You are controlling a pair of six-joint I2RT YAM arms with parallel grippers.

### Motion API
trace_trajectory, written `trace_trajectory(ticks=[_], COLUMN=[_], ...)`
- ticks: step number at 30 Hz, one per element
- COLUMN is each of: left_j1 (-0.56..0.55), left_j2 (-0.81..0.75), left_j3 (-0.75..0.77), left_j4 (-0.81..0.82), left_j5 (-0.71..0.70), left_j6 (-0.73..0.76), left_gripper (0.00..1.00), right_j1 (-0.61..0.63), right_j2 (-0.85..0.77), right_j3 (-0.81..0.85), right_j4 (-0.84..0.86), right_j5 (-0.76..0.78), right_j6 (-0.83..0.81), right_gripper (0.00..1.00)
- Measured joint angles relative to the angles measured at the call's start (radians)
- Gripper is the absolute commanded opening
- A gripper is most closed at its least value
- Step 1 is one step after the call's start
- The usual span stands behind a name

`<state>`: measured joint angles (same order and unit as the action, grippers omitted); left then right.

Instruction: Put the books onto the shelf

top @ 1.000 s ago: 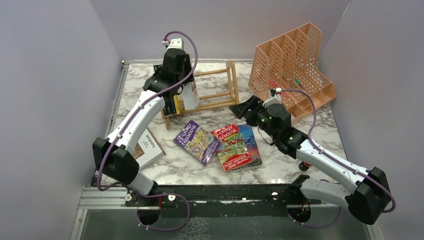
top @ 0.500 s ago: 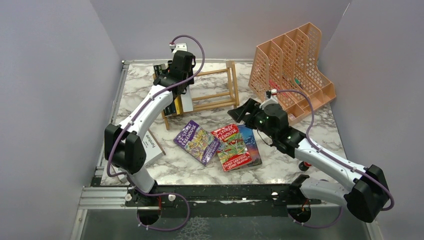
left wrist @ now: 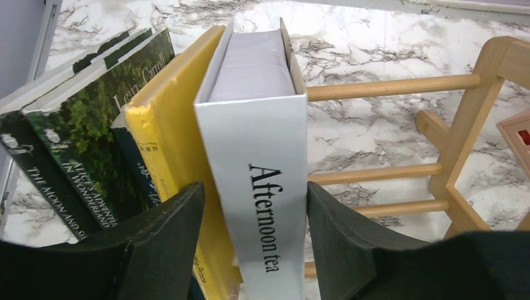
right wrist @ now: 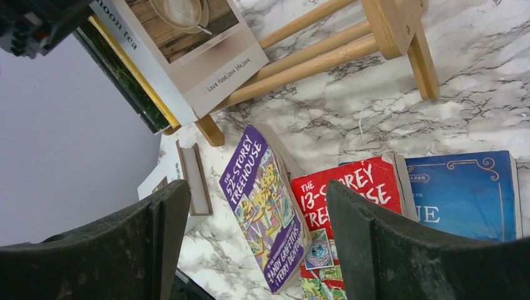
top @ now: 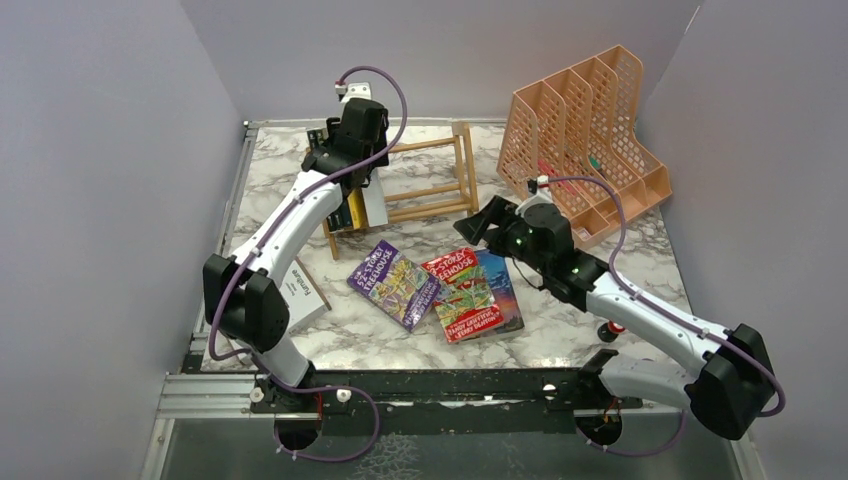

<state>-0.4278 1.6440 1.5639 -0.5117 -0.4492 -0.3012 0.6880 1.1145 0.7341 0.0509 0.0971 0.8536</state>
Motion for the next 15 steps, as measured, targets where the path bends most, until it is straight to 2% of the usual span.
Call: trace_trajectory(ticks=[9,15], left_j1=[-0.002,-0.002], left_j2=[-0.111,-0.243], left_j3=[0.021,0.0], left_j4=[-0.035,-0.048], left_j5=[-0.012,-0.011], left_j6=[0.014,0.029], left_gripper=[0.73,0.84], right_j1=[0.0,0.0], right_j2=[0.033,0.111], right_j3=[0.012,0.082], right_j4=[-0.002,-0.001], right_j5=[-0.035,-0.147], right_j6=[-0.021,-0.1], right_gripper=[0.84,0.81])
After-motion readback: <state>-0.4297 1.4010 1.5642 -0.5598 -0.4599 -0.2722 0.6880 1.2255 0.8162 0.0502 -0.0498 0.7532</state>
